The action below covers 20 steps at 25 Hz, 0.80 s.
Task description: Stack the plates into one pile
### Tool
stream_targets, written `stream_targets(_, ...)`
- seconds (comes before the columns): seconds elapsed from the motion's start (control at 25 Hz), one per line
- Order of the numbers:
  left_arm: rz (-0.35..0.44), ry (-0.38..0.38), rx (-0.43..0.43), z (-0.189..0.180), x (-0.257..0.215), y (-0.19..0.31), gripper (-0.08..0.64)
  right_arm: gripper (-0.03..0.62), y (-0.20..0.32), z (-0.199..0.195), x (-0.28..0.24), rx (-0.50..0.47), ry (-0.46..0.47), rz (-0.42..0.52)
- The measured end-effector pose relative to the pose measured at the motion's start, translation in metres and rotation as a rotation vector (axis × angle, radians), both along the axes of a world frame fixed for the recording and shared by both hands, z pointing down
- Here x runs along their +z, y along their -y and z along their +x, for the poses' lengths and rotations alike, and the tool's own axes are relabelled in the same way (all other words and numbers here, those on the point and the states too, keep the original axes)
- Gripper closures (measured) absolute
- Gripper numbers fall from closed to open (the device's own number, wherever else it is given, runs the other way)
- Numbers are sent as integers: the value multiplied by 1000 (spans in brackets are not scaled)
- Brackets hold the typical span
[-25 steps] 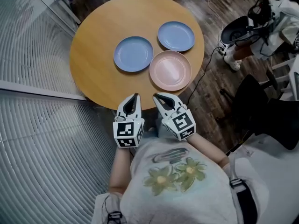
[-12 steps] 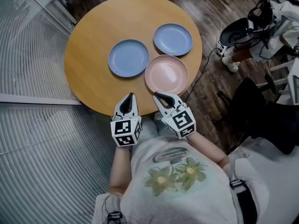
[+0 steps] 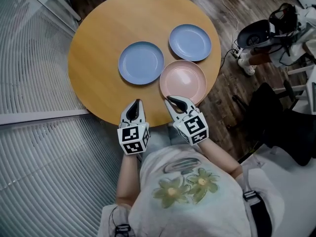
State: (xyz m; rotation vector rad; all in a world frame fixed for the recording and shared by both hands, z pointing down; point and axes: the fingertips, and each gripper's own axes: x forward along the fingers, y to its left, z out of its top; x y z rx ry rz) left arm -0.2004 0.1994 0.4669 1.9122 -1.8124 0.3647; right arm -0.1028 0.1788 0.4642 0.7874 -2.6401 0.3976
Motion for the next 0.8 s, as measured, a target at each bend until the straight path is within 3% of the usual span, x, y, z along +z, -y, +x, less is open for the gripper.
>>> stream_targets(0.52,-73,-4,12,-106,9,94,538,545,107,-80,2,35,-44,-65)
stream_targets(0.8,-95,-24,37,-145,16,145,537,541,161,-107,16,70,-79,-107)
